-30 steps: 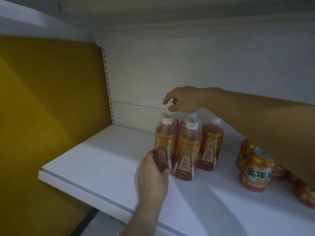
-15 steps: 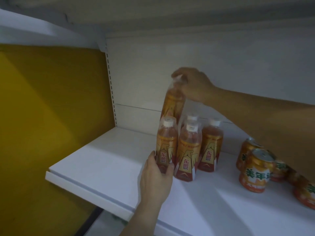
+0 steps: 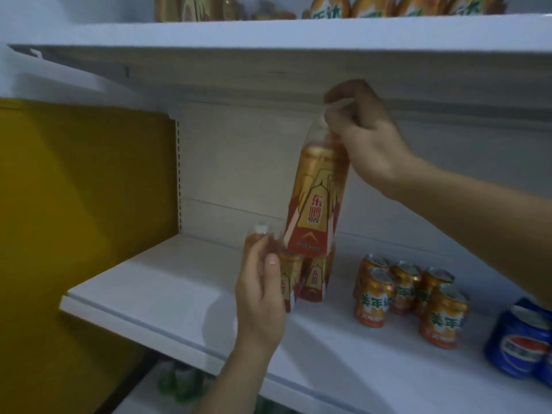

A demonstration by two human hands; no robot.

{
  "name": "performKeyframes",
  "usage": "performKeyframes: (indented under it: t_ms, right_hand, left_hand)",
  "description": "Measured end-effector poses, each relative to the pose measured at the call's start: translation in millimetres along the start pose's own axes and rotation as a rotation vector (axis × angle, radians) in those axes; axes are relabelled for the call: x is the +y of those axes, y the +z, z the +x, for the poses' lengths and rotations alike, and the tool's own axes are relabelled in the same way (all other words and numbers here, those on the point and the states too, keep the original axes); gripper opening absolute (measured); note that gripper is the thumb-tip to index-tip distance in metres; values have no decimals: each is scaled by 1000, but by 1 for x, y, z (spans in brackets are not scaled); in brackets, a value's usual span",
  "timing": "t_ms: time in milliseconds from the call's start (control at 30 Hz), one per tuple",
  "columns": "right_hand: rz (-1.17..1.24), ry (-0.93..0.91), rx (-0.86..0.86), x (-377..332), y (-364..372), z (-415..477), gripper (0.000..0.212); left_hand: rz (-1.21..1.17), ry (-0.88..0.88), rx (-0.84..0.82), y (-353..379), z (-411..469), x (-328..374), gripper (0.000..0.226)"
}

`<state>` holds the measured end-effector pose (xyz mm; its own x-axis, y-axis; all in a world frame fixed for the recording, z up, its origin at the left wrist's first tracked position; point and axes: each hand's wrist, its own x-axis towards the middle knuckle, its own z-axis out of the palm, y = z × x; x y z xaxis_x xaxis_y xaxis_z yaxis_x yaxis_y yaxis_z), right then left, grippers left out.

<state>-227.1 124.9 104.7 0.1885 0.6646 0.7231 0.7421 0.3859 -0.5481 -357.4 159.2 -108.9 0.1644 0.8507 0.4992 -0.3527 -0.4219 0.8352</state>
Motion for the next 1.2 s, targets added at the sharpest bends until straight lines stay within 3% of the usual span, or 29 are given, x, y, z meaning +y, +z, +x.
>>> performKeyframes:
  t_ms: [100,167,400,600,767,1033,1200]
  right_hand:
    - [15,33,-48,-3,-20,-40,11]
    - [-12,40,-31,-1,-37,-62,11]
    - [232,203,169,14,-87,-120,27]
    - [396,222,274,69,-113,-158,48]
    - [563,314,414,132,-130,-173,35]
    - [494,407,361,170,-137,-147,24]
    - [511,426,333,171,-137,-141,32]
  left_hand:
    - [-467,-195,-158,32,-12,27,37]
    - [-610,-328,-276,50,-19,39,46]
    - [-496,-307,-376,115,-48,40,52]
    - [-340,-334,-484,160,-67,11,75]
    - [-219,-431,-580,200,-75,-20,73]
    - [-311,-481,-471,229,-57,-38,63]
    - [-320,-389,-437,235,-52,-30,49]
